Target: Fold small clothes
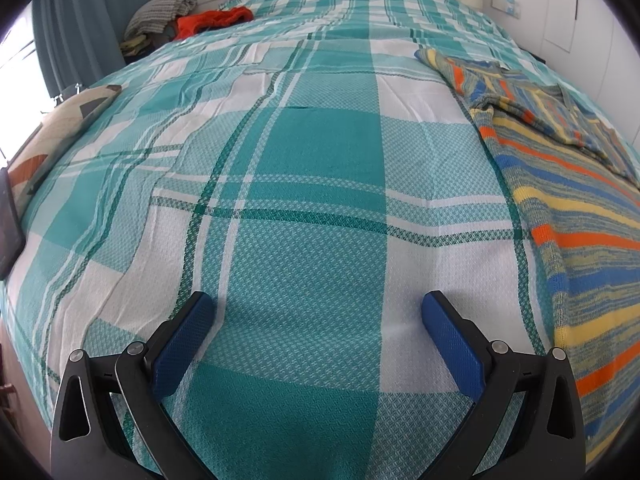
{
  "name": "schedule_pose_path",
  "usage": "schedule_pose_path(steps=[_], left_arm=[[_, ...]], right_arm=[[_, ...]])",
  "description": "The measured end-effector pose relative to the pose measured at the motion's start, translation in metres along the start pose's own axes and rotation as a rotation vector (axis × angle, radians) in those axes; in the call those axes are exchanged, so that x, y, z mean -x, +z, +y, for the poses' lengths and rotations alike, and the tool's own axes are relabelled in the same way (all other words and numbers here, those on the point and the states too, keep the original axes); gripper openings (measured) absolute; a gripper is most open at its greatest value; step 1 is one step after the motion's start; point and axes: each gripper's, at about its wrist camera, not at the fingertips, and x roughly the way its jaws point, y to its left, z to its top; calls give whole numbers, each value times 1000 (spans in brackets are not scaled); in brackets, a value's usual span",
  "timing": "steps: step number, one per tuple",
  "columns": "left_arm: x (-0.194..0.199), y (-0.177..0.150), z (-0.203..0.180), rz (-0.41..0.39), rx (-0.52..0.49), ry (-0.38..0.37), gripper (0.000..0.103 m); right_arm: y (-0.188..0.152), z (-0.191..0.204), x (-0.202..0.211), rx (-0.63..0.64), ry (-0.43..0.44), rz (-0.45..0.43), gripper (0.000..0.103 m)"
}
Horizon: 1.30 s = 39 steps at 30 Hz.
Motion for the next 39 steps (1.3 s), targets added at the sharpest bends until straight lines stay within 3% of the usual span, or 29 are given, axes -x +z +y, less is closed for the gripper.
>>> schedule_pose_path(steps=[39], left_arm=[[4, -2, -1, -17, 11, 2, 102]], right_arm=[[0, 1, 1, 0, -7, -11, 103]])
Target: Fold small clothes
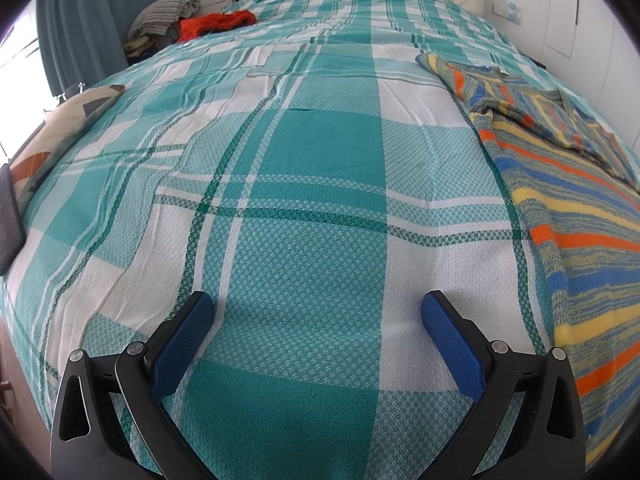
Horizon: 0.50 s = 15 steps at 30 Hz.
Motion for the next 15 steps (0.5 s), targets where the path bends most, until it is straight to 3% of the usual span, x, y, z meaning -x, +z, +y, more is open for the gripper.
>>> schedule_pose_path(steps=[11, 15], left_arm=[[1, 0, 0, 1, 0, 0, 102], [9, 6, 3, 49, 3, -28, 102]], right_arm=[[0, 0, 0, 1, -2, 2, 103], [5, -3, 0, -8, 16, 45, 103]])
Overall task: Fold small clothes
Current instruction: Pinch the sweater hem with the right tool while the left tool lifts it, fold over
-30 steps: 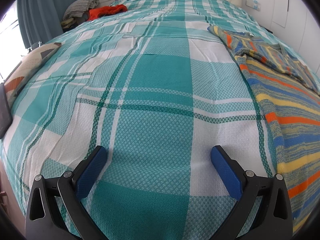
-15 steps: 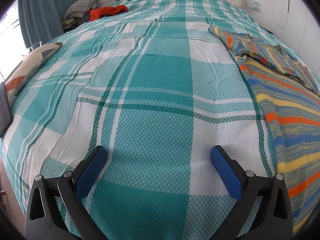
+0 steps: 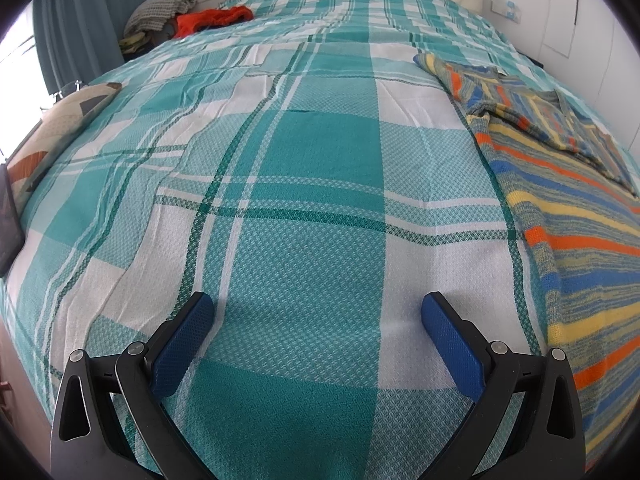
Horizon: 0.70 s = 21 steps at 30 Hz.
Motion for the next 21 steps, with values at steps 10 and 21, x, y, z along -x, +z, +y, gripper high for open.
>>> schedule_pose_path(steps=[10, 21], left_arm=[[78, -77, -45, 219, -66, -299, 87], [75, -68, -69, 377, -19, -384, 4]], right_arm=[[-4, 17, 83, 47, 429, 387, 102], [-49, 45, 78, -127, 569, 556, 5]])
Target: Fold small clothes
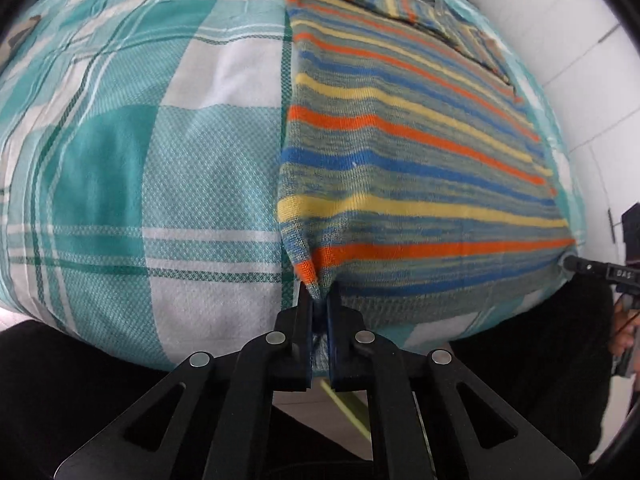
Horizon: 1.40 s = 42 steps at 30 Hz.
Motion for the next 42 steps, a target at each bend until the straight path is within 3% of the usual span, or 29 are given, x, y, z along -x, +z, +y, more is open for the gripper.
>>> schedule_pose_path(steps=[3, 6, 12, 14, 15, 16, 17, 19, 20, 22, 24, 25, 26, 28, 30, 31, 32, 35, 38, 42], left_arm=[[14, 44, 3, -4, 29, -87, 4], [26, 116, -2, -55, 28, -130, 4], [15, 292, -18, -208, -16, -41, 4], [-2, 346, -19, -274, -38, 23, 20], [-13, 362, -18, -274, -1, 89, 33], [-27, 376, -15, -257, 48, 138, 63], [-35, 381, -9, -256, 85, 158, 70], [-36, 374, 6, -288, 120, 130, 70], [-25, 351, 21, -304, 125, 99, 70], [-20, 327, 23, -321, 101, 67, 72], [-23, 300, 15, -323, 59, 76, 85], [-28, 287, 12, -308, 30, 104, 90], [-37, 275, 7, -272, -15, 169, 89], [-58, 251, 3, -170, -103, 348, 74], [-53, 222, 14, -160, -89, 348, 75], [-45, 209, 19, -165, -77, 346, 80], [-36, 197, 22, -165, -69, 355, 83], [-14, 166, 24, -185, -62, 375, 83], [3, 141, 19, -226, -24, 358, 88], [15, 116, 2, -269, -16, 350, 91]], right_arm=[[28, -5, 19, -53, 112, -34, 5], [81, -4, 34, -88, 202, -93, 5], [238, 6, 48, -133, 233, -267, 5], [296, 2, 42, -146, 264, -349, 9], [321, 2, 37, -142, 274, -403, 15], [340, -2, 34, -159, 241, -450, 43], [352, -7, 29, -195, 188, -483, 67], [360, -14, 23, -247, 178, -508, 68], [357, -15, 21, -244, 196, -508, 68], [341, -11, 22, -186, 174, -520, 68], [317, -1, 25, -61, 103, -512, 68], [299, 5, 21, 11, 71, -498, 68], [285, 13, 18, 81, 37, -481, 68], [258, 21, -1, 189, -51, -432, 68], [233, 12, -26, 193, -234, -310, 64], [219, 1, -31, 165, -271, -273, 62], [204, -4, -24, 163, -259, -301, 62], [170, -8, -1, 143, -329, -321, 65], [144, -11, 20, 90, -260, -392, 69], [111, -9, 24, 65, -241, -459, 71]])
